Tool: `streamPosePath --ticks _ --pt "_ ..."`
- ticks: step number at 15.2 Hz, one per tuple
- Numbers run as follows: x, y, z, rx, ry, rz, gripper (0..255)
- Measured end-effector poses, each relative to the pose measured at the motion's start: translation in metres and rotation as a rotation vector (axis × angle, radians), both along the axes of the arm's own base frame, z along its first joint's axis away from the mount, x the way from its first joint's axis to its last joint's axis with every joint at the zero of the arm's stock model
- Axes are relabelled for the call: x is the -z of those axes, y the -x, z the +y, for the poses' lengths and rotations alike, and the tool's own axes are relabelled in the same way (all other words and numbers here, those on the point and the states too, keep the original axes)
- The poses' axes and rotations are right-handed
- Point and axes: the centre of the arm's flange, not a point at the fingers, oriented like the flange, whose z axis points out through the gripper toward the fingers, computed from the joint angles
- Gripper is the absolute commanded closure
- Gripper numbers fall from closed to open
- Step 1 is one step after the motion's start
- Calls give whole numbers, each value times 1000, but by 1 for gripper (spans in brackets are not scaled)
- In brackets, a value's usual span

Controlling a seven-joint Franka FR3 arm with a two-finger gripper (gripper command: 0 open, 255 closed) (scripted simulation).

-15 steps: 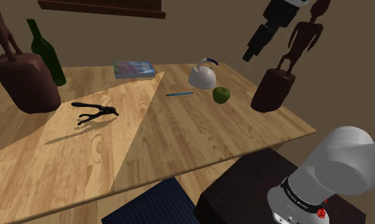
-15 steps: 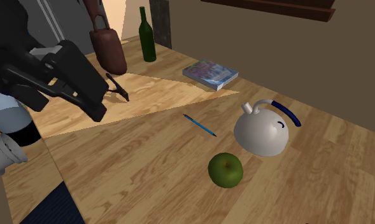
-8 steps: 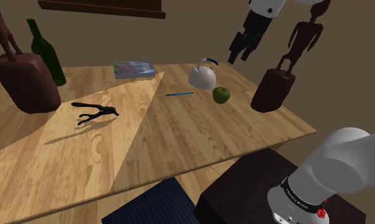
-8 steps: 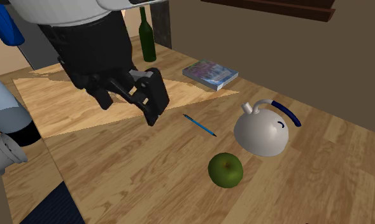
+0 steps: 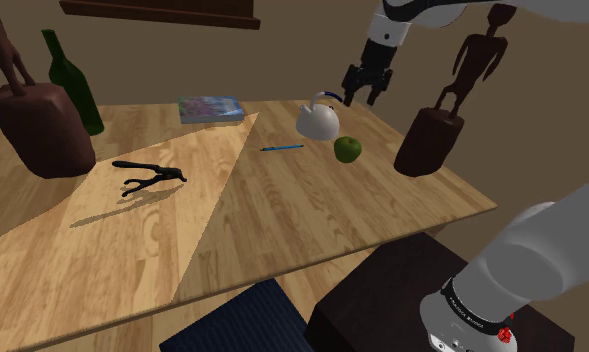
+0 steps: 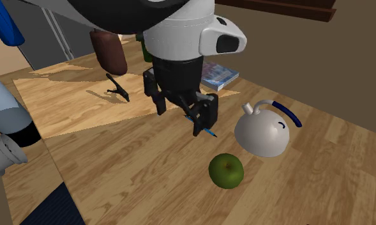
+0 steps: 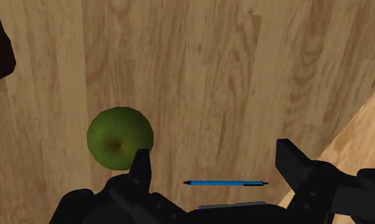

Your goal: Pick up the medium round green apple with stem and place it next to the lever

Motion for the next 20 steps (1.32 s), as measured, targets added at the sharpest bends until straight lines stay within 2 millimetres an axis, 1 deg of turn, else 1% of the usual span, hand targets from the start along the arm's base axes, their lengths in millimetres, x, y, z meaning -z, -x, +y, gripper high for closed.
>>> streamPosePath --ticks 2,3,6,7,10,13,15,16,20 --pt "12 -15 -18 54 -11 28 0" --pt "23 -26 -25 80 -16 41 0" --pt "51 -46 -53 160 -32 83 0" --pt "58 -52 -65 186 -37 97 0" --pt "85 -66 -90 266 -53 139 0" --pt "117 -82 -120 346 -69 180 0" --pt "129 -85 -131 371 -73 193 0" --pt "135 -85 -133 375 -74 195 0" --pt "154 -82 -131 379 -75 197 0"
